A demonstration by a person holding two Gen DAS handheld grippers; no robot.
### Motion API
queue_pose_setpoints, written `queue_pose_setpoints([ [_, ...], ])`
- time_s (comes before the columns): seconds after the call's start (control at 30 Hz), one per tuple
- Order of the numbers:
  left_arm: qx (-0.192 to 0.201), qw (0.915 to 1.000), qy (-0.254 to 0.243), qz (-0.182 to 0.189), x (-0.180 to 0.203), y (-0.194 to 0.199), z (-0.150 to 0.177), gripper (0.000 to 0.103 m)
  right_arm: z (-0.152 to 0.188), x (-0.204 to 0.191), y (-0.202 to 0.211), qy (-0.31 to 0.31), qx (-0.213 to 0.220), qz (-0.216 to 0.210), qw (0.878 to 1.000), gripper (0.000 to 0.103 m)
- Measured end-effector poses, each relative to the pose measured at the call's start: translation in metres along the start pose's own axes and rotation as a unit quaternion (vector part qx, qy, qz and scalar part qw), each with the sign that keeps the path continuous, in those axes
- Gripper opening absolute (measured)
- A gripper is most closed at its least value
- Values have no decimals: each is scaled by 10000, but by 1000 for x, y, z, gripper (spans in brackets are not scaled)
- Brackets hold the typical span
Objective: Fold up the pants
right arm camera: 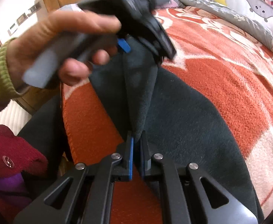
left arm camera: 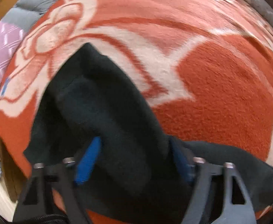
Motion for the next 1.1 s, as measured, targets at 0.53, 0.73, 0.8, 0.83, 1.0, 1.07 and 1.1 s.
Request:
queue_pose_setpoints([
  [0.53,928,9541,1433,2459,-120,42,94,3,-4,3,12,278,268,-14,9993,7],
  [0.73,562,9369,1864,2903,-145,-5,125,5,-3,4,-6,-38,-186,-267,9995,12],
  [0.8,585,9335,1812,3038,-150,-8,132,8,-3,4,-6,-134,-298,-296,9990,17],
  [0.83,629,9336,1756,3060,-151,-6,133,12,-3,4,-5,-196,-320,-341,9987,26],
  [1.0,796,9457,1754,2619,-173,5,146,59,-15,5,18,-603,84,-709,9956,63],
  [1.07,928,9412,2008,2555,-191,8,144,63,-25,12,21,-866,210,-751,9932,63],
  [1.1,935,9376,2126,2589,-197,8,141,65,-32,18,22,-1035,300,-743,9914,63],
])
Point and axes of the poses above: each gripper's, at about its wrist camera, not at the fingertips, and y roughly against the way its jaws point, x to its right, z to its underside, the point moved 2 cm from there along -y, roughly the way its jaws point, and after that the axes turned 2 degrees about -z, right-handed, at the moved point
